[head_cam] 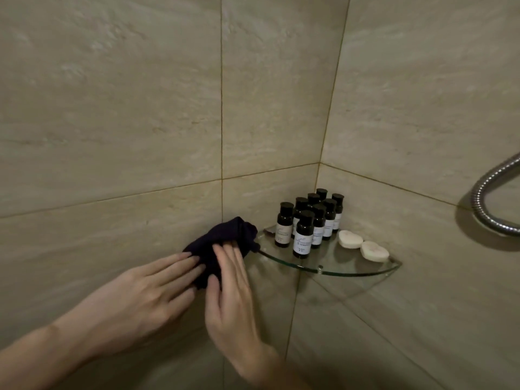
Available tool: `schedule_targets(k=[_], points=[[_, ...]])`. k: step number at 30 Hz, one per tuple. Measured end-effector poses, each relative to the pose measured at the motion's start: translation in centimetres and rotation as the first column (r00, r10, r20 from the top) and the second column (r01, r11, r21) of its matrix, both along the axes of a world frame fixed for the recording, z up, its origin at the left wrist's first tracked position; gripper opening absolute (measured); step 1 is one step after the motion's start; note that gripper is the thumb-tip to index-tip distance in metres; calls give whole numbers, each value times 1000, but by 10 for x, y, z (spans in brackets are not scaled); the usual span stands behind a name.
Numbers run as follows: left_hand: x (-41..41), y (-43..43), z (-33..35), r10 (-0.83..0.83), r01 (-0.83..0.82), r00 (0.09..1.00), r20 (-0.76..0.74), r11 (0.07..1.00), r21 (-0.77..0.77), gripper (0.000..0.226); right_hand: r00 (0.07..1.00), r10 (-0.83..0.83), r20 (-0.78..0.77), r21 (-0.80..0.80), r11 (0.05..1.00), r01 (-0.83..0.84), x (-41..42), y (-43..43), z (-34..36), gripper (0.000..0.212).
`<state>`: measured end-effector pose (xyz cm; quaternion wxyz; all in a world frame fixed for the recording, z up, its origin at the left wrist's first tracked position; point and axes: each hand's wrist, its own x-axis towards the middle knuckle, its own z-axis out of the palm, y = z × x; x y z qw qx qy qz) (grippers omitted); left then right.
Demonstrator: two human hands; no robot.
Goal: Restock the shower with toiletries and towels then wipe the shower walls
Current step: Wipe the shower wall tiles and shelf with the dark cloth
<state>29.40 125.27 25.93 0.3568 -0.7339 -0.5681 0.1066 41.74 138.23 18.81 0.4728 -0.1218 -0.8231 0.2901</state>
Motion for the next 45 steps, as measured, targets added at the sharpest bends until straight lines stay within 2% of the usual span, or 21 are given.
schedule_targets(k=[3, 5, 7, 9, 12, 14, 17, 19, 21, 24, 27, 29, 32, 36, 38, 40, 41, 42, 43, 44, 45], points=[[-3, -11, 14, -156, 152, 982, 108, 987, 45, 28, 976, -115, -183, -90, 991, 100, -23, -2, -12, 48], [6, -15, 31, -234, 195, 954, 188, 959, 207, 18, 951, -178, -253, -176, 975, 136, -38, -12, -9, 56], [16, -14, 49, -262, 165, 932, 251, 922, 350, 17, 919, -238, -314, -243, 956, 164, -54, -23, -5, 63], [25, -6, 63, -274, 125, 916, 293, 889, 440, 18, 898, -285, -335, -228, 949, 216, -65, -31, -6, 64], [33, 14, 69, -245, 21, 895, 372, 857, 516, 21, 895, -260, -363, -76, 965, 249, -68, -26, -20, 72], [37, 31, 63, -191, -28, 899, 395, 873, 487, 24, 902, -221, -370, 57, 964, 260, -63, -11, -37, 70], [40, 53, 35, -96, -19, 940, 328, 943, 332, 25, 949, -255, -184, 229, 928, 293, -55, 16, -68, 58], [41, 62, 12, -53, -17, 957, 286, 971, 238, 23, 954, -295, -55, 282, 912, 298, -49, 31, -93, 59], [40, 62, -5, -30, -28, 949, 314, 983, 180, 23, 944, -329, 24, 270, 911, 311, -42, 40, -111, 62], [37, 57, -13, -16, -43, 923, 383, 988, 145, 27, 917, -398, 30, 126, 912, 391, -29, 42, -119, 63], [43, 48, -12, -36, -30, 906, 422, 988, 149, 28, 903, -427, -47, -218, 887, 408, -18, 49, -114, 62], [46, 44, -9, -57, -18, 892, 448, 987, 161, 28, 902, -417, -112, -376, 858, 350, -16, 59, -107, 69], [42, 47, -7, -65, -29, 871, 487, 983, 182, 25, 901, -423, -92, -423, 836, 350, -30, 62, -95, 76], [39, 55, -27, -56, -20, 863, 502, 989, 146, 24, 897, -437, -62, -521, 781, 345, -59, 52, -105, 71], [38, 56, -38, -60, -1, 868, 494, 992, 122, 26, 866, -499, -20, -580, 712, 396, -68, 51, -127, 70], [34, 55, -42, -64, 2, 870, 490, 992, 125, 26, 840, -542, 12, -711, 587, 388, -74, 51, -167, 67], [32, 54, -42, -64, -2, 868, 493, 991, 133, 26, 842, -538, 27, -820, 470, 326, -73, 49, -188, 67], [30, 54, -41, -61, -10, 863, 501, 990, 138, 26, 858, -511, 43, -925, 304, 227, -69, 47, -208, 69], [29, 52, -41, -59, -17, 859, 509, 990, 143, 26, 878, -474, 66, -988, 92, 124, -66, 46, -226, 71], [28, 50, -40, -59, -20, 856, 514, 989, 147, 26, 897, -431, 99, -992, -112, 56, -62, 45, -239, 68], [28, 49, -38, -61, -20, 854, 517, 989, 150, 25, 910, -394, 129, -965, -261, 24, -60, 47, -250, 65]])
